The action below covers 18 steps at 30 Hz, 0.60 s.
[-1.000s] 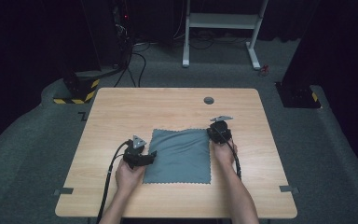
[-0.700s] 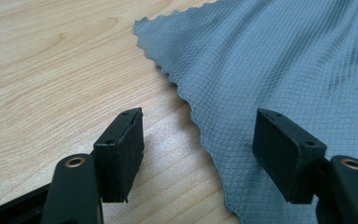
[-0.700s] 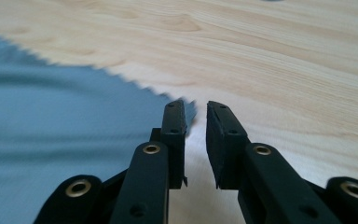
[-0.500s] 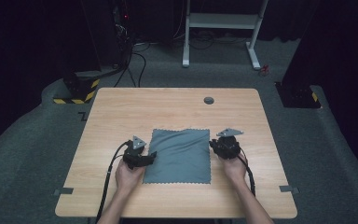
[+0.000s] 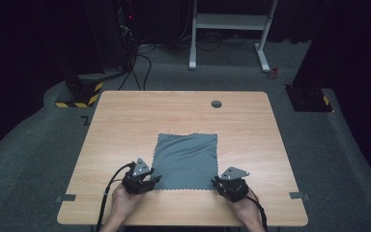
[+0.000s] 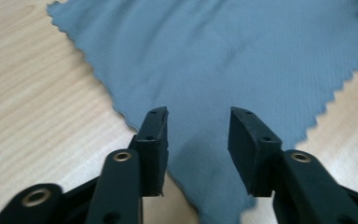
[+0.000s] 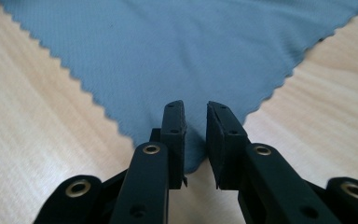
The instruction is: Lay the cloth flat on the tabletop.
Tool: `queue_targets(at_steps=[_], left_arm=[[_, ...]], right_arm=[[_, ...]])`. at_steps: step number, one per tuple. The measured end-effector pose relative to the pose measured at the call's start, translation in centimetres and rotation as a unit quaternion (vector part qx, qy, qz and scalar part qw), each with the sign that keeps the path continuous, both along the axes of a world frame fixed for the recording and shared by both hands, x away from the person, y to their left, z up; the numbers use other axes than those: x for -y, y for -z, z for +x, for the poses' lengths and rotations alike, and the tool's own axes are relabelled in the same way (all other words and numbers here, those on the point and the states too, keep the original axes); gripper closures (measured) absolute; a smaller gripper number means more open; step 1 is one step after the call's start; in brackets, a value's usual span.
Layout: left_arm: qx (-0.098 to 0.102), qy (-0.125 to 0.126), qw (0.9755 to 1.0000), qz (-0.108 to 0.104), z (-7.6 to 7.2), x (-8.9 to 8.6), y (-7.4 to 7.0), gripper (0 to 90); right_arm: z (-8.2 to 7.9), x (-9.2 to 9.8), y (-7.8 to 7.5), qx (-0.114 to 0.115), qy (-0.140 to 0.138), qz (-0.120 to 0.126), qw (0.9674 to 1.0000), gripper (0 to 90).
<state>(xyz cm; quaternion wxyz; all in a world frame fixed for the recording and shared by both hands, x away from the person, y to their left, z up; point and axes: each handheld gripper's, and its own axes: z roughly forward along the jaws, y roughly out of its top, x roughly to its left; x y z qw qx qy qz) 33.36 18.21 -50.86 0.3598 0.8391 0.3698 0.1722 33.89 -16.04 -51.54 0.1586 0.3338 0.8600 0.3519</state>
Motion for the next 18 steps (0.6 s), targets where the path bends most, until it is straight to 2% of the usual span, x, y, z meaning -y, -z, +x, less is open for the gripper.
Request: queue_targets(at_steps=[1, 4, 7, 8, 11, 13, 16, 18], left_arm=[[-0.002, 0.002, 1.0, -0.001, -0.2, 0.1, 0.0, 60.4], [0.001, 0.008, 0.9999, 0.01, -0.7, 0.2, 0.1, 63.6], [-0.004, 0.008, 0.9997, 0.023, -0.9, 0.3, 0.7, 66.7], [0.0, 0.01, 0.9997, 0.022, -0.9, 0.3, 0.8, 68.1], [-0.007, 0.016, 0.9998, 0.01, -1.0, 0.3, 0.9, 75.6], [-0.003, 0.023, 0.9996, 0.015, -1.1, 0.5, 0.9, 81.3], [-0.006, 0.023, 0.9997, 0.01, -1.0, 0.4, 0.9, 88.5], [-0.008, 0.023, 0.9997, 0.006, -1.0, 0.3, 1.0, 89.5]], right_arm=[[-0.2, -0.1, 0.2, -0.008, -0.002, 0.004, 1.0, 76.1], [-0.5, -0.1, 0.2, -0.002, -0.004, 0.0, 1.0, 76.0], [-1.0, -0.1, 0.3, 0.005, -0.004, -0.005, 1.0, 77.1], [-1.1, -0.1, 0.3, 0.007, -0.005, -0.007, 0.9999, 78.0], [-1.5, -0.1, 0.3, 0.007, -0.009, -0.009, 0.9999, 84.4], [-1.6, -0.2, 0.2, 0.007, -0.013, -0.021, 0.9997, 88.6], [-1.7, -0.3, 0.1, 0.012, -0.016, -0.029, 0.9994, 89.3], [-1.7, -0.3, 0.1, 0.012, -0.017, -0.029, 0.9994, 89.5]])
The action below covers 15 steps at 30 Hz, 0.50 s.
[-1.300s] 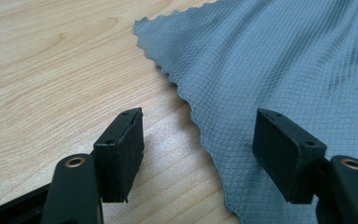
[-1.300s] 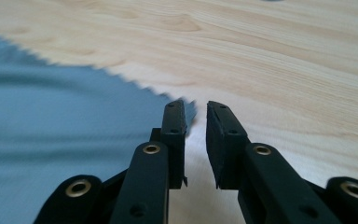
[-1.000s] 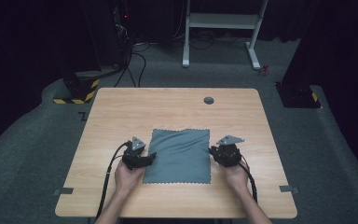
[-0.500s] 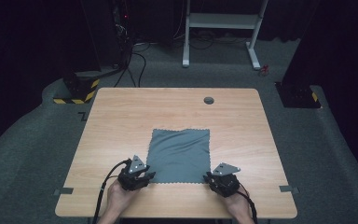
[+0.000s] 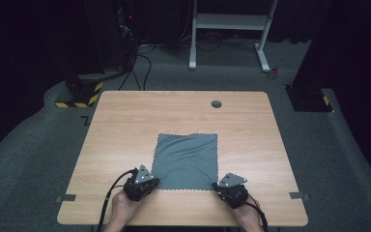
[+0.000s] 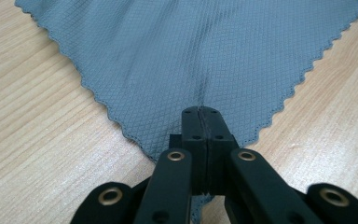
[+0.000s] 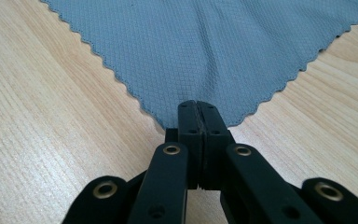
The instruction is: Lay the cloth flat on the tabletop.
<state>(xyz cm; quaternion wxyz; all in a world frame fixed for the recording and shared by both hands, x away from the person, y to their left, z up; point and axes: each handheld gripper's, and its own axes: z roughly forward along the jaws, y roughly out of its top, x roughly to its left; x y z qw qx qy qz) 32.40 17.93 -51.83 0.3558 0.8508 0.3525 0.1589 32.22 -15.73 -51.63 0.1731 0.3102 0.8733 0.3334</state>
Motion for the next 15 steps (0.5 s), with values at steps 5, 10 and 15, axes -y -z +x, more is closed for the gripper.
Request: queue_targets(at_steps=[5, 10, 15], left_arm=[[0.006, 0.009, 0.9999, 0.01, -0.3, 0.2, -0.1, 90.0], [-0.003, 0.02, 0.9998, -0.006, -0.9, -0.3, 0.0, 90.0], [0.001, 0.027, 0.9996, -0.002, -1.2, -0.3, -0.5, 90.0]], right_arm=[[-0.3, -0.1, -0.1, 0.001, -0.002, -0.009, 1.0, 90.0], [-1.0, 0.0, -0.2, 0.002, -0.01, -0.014, 0.9998, 90.0], [-1.4, 0.2, -0.6, 0.001, -0.017, -0.01, 0.9998, 90.0]])
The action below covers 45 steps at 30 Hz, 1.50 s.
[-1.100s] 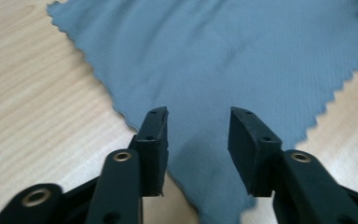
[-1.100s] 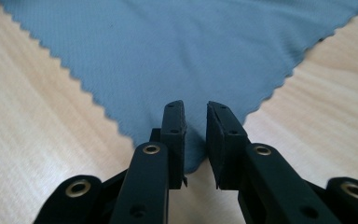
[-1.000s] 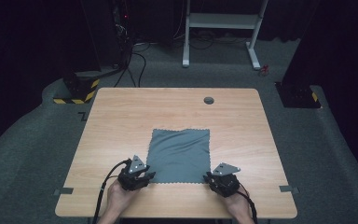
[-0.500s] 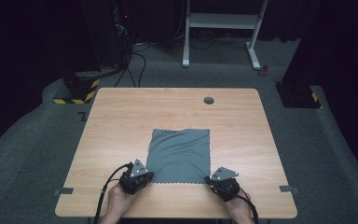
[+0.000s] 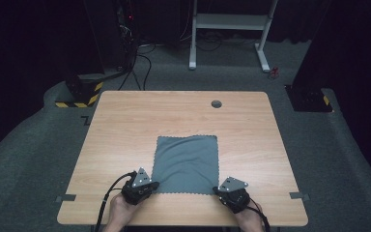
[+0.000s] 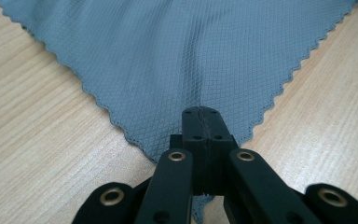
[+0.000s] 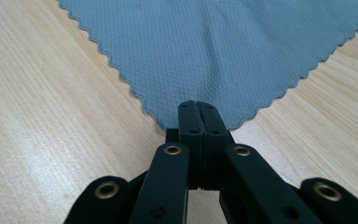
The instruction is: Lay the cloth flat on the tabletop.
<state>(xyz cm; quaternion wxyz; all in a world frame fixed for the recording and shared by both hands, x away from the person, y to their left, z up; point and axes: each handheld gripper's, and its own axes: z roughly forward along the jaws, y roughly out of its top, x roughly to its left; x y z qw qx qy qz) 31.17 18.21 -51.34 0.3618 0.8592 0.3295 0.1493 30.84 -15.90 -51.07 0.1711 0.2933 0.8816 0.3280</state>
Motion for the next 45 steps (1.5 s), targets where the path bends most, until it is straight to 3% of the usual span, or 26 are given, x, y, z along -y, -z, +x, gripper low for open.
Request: queue_targets(at_steps=[3, 8, 11, 16, 19, 22, 26, 27, 30, 31, 32, 35, 40, 43, 45], left_arm=[[-0.002, 0.007, 1.0, 0.001, -0.4, 0.0, 0.0, 89.9], [-0.008, 0.011, 0.9999, 0.001, -0.8, -0.1, -0.2, 88.3], [-0.009, -0.002, 0.9998, -0.019, 0.0, -0.4, -0.6, 71.1], [0.009, -0.045, 0.9987, -0.021, 3.3, 0.0, -1.1, 57.2], [0.029, -0.06, 0.9978, 0.007, 6.1, 1.0, -1.2, 53.6], [0.022, -0.075, 0.9969, 0.004, 8.9, 1.6, -1.1, 52.9], [0.008, -0.092, 0.9957, -0.003, 11.8, 2.3, -0.6, 52.4], [0.006, -0.1, 0.995, 0.003, 12.6, 2.5, -0.4, 52.5], [0.011, -0.121, 0.9925, 0.007, 13.7, 2.2, 0.1, 53.7], [0.001, -0.131, 0.9912, 0.013, 14.1, 2.1, 0.4, 53.6], [-0.003, -0.137, 0.9905, 0.004, 14.5, 1.7, 0.5, 52.1], [-0.001, -0.154, 0.9879, 0.022, 15.1, 1.3, 0.2, 52.2], [-0.003, -0.166, 0.986, 0.021, 16.3, 1.2, 0.1, 51.7], [0.006, -0.181, 0.9833, 0.017, 16.9, 1.2, 0.4, 51.4], [0.003, -0.183, 0.9831, 0.016, 17.0, 1.2, 0.4, 51.4]], right_arm=[[-0.3, 0.0, 0.0, -0.002, -0.005, -0.007, 1.0, 90.0], [-0.7, 0.3, 0.1, -0.012, -0.008, 0.002, 0.9999, 89.2], [-0.5, 0.4, -0.3, -0.005, -0.003, 0.019, 0.9998, 81.5], [2.2, 0.2, -0.8, -0.001, 0.025, 0.044, 0.9987, 80.9], [4.9, -1.0, -0.7, -0.003, 0.037, 0.042, 0.9984, 81.0], [7.6, -2.2, -0.6, -0.001, 0.05, 0.04, 0.998, 80.9], [9.4, -3.2, -0.1, -0.01, 0.06, 0.038, 0.9974, 79.8], [9.7, -3.4, 0.0, -0.012, 0.06, 0.035, 0.9975, 79.4], [10.2, -3.3, 0.5, -0.019, 0.059, 0.023, 0.9978, 77.5], [10.3, -3.2, 0.4, -0.024, 0.06, 0.026, 0.9976, 77.6], [10.4, -3.0, 0.4, -0.024, 0.062, 0.024, 0.9975, 77.2], [10.8, -2.4, 0.3, -0.023, 0.072, 0.015, 0.997, 76.7], [12.0, -1.3, -0.3, -0.024, 0.103, 0.038, 0.9937, 76.8], [13.5, -1.1, -0.6, -0.022, 0.132, 0.049, 0.9897, 76.6], [14.4, -1.1, -0.6, -0.021, 0.148, 0.053, 0.9874, 75.2]])
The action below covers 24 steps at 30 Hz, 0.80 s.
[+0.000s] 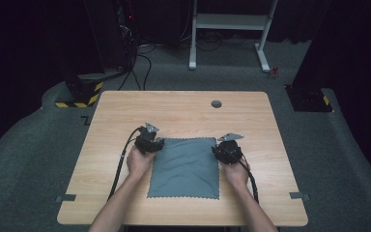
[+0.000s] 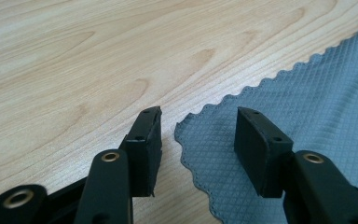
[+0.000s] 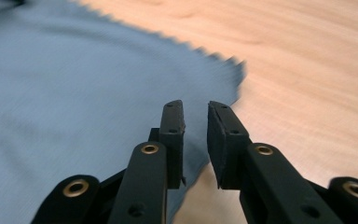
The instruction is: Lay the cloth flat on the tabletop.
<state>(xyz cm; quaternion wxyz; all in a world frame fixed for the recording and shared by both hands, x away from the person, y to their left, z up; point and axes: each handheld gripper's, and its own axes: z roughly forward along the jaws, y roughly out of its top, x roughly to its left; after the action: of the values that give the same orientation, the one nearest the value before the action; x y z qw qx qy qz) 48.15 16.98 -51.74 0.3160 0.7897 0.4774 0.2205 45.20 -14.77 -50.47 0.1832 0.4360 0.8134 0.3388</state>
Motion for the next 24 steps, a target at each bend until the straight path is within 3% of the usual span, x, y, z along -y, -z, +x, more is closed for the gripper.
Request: queue_targets(at_steps=[3, 8, 11, 13, 20, 24], left_arm=[[0.004, 0.0, 1.0, 0.005, -0.1, 0.2, 0.0, 52.2], [0.004, 0.008, 1.0, 0.0, -0.1, 0.2, 0.0, 56.4], [0.002, 0.01, 0.9999, -0.006, -0.1, 0.2, 0.0, 60.0], [0.004, 0.01, 0.9999, 0.0, -0.1, 0.2, 0.0, 60.5], [0.023, -0.011, 0.9996, 0.009, 0.4, 0.3, 0.3, 54.0], [0.024, -0.023, 0.9991, 0.026, 0.5, 0.2, 0.1, 51.4]], right_arm=[[1.3, -0.2, 0.1, 0.002, 0.036, 0.003, 0.9993, 72.9], [2.9, -0.4, 0.5, -0.002, 0.063, 0.01, 0.998, 74.0], [3.5, -0.5, 0.6, -0.012, 0.063, 0.011, 0.9979, 87.7], [3.8, -0.7, 0.5, -0.009, 0.058, -0.006, 0.9983, 90.0], [4.3, -0.9, 1.2, 0.007, 0.067, -0.03, 0.9973, 90.0], [4.4, -0.9, 0.8, 0.015, 0.083, -0.042, 0.9956, 77.0]])
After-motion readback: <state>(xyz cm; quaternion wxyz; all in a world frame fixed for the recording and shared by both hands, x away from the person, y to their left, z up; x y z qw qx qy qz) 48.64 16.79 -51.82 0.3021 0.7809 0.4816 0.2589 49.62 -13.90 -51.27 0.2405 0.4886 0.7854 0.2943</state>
